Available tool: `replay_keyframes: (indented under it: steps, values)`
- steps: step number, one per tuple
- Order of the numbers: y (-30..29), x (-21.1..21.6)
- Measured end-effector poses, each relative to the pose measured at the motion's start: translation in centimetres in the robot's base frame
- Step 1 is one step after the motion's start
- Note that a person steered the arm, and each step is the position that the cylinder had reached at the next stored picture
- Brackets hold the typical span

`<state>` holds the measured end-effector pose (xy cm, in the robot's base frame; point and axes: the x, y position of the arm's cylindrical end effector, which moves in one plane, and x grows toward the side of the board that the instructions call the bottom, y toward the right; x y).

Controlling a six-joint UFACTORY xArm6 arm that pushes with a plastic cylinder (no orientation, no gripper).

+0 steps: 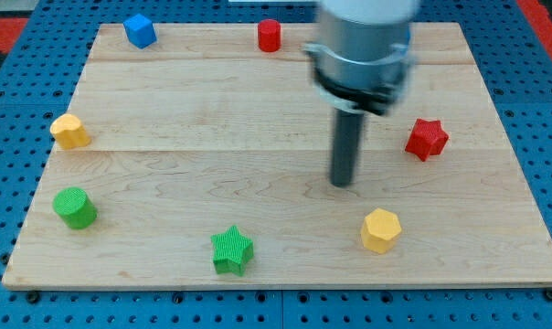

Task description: Push the yellow hexagon diagonally above right to the green star

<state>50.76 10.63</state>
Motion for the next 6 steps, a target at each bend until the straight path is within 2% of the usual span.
replay_keyframes:
  steps: [1, 2, 3, 5, 6]
  values:
    - [10.8, 1.2]
    - [10.5, 4.7]
    - [4.1, 7.4]
    - [-7.6, -0.2]
    - [-10.3, -2.1]
